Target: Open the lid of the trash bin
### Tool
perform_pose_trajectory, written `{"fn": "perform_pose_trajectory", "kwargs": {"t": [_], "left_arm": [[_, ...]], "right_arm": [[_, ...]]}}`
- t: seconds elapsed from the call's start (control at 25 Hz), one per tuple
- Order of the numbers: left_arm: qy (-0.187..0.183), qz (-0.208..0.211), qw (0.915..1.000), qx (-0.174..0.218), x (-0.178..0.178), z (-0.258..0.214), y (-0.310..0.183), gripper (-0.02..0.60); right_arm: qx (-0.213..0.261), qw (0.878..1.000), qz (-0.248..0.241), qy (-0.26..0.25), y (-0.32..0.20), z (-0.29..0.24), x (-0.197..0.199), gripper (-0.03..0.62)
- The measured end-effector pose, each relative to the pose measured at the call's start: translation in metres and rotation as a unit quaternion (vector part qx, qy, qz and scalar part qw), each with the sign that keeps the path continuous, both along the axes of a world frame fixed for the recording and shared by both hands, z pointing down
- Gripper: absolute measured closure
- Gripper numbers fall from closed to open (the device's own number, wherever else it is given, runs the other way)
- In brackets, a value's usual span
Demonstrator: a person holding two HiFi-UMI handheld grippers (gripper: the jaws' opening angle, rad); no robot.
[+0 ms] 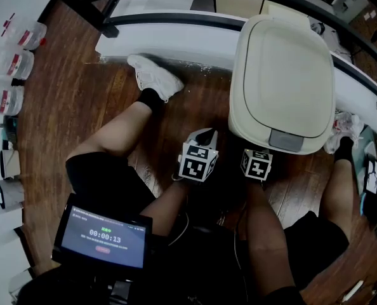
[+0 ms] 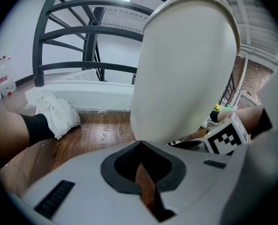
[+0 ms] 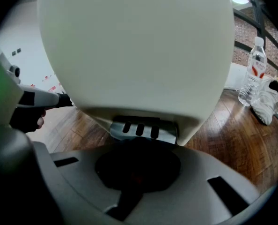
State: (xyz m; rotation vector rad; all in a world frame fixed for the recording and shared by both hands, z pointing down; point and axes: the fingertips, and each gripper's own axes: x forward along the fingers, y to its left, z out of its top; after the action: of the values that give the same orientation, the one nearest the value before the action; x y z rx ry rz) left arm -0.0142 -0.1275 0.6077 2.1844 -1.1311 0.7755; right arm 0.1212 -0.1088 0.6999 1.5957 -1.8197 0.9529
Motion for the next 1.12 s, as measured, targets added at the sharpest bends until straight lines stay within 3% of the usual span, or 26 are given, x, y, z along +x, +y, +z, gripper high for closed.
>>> {"fn": "perform_pose_trajectory", "kwargs": {"t": [0.48,0.76,1.12], "left_arm": [[0.008,0.001,0.9999,0.011,0.002,-0.012,0.005,0.583],[0.018,-0.01,0.9997,0.015,-0.002,-0.02,0.012,0.583],[0.029,-0.002,0.9972,0.068,0.011,-0.057,0.024,0.583]], "right_arm": [[0.004,0.998,-0.026,0.051,0.003,-0.012,0.0,0.589],[0.043,0.997,-0.028,0.055,0.007,-0.039,-0.011,0.589],[0.126,0.989,-0.047,0.061,0.024,-0.101,-0.022,0.589]]}}
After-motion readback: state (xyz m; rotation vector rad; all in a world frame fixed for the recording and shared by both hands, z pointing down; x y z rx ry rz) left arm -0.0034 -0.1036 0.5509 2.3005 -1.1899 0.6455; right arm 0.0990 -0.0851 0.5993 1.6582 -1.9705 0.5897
